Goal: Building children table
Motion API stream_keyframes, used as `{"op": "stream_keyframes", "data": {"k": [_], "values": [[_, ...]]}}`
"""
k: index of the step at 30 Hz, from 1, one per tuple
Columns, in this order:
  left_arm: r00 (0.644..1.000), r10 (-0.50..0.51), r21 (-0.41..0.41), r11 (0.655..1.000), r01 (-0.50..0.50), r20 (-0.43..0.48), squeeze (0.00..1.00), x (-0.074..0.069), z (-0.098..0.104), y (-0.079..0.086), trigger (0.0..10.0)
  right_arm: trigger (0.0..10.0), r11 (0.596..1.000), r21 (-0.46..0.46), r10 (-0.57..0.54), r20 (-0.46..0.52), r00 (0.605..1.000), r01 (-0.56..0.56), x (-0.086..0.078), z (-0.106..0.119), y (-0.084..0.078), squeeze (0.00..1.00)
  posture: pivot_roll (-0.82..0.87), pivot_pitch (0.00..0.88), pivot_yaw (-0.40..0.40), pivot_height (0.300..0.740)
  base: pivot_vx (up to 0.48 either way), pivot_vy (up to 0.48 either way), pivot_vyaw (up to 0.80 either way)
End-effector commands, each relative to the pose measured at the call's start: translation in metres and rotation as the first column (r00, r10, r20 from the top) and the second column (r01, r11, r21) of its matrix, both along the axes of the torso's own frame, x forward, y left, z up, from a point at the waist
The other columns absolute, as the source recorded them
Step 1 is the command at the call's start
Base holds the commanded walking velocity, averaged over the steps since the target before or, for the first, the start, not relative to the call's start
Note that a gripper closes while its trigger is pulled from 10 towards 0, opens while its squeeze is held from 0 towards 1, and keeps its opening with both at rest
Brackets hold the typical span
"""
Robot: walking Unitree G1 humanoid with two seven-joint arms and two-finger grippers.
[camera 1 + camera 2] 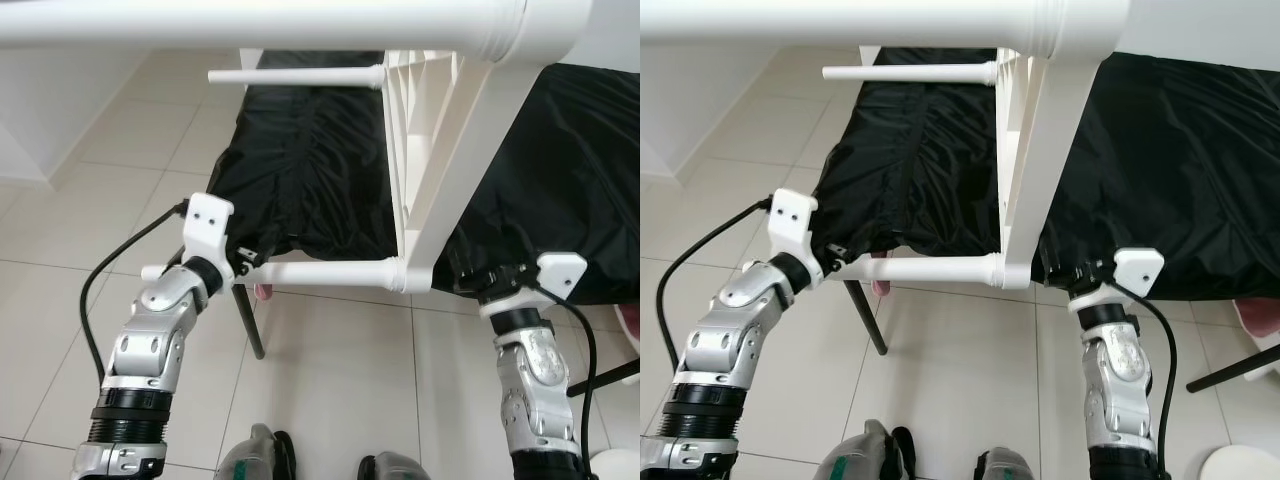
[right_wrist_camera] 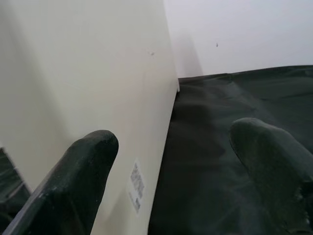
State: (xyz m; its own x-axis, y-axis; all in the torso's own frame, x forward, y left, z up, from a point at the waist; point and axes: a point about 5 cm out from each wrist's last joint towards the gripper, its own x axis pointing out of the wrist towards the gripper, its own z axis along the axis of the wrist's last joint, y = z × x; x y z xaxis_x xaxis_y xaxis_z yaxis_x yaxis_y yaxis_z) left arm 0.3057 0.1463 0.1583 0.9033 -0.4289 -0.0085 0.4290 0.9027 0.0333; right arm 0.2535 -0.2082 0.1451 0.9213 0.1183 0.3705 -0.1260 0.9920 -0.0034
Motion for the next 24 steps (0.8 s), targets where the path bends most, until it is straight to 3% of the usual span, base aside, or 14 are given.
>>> {"op": "stream_keyframes", "data": {"k": [1,6,10,24], "values": [[0.999,0.044,0.011,0.999,-0.044,0.014,0.00,-0.002,0.000,0.005,10.0,10.0,0.999,0.000,0.049,0.000,0.999,-0.049,-0.003,0.000,0.007,0.00,-0.03,0.054,0.082,0.740,0.000,0.000,0.00],[0.999,0.025,-0.004,1.000,-0.025,0.024,0.00,-0.005,0.000,0.007,10.0,10.0,0.991,-0.036,0.125,-0.023,0.992,-0.126,-0.013,-0.004,0.018,0.00,-0.03,0.055,0.081,0.740,0.000,0.000,0.00],[1.000,0.013,-0.004,1.000,-0.013,0.018,0.00,-0.007,-0.003,0.008,10.0,10.0,0.984,-0.055,0.165,-0.032,0.986,-0.167,-0.010,-0.003,0.021,0.00,-0.01,0.056,0.067,0.740,0.000,0.000,0.00],[1.000,0.029,-0.004,1.000,-0.029,0.011,0.00,-0.015,-0.005,0.017,10.0,10.0,0.967,-0.107,0.226,-0.071,0.971,-0.233,-0.013,-0.002,0.013,0.00,-0.01,0.060,0.074,0.740,0.000,0.000,0.00]]}}
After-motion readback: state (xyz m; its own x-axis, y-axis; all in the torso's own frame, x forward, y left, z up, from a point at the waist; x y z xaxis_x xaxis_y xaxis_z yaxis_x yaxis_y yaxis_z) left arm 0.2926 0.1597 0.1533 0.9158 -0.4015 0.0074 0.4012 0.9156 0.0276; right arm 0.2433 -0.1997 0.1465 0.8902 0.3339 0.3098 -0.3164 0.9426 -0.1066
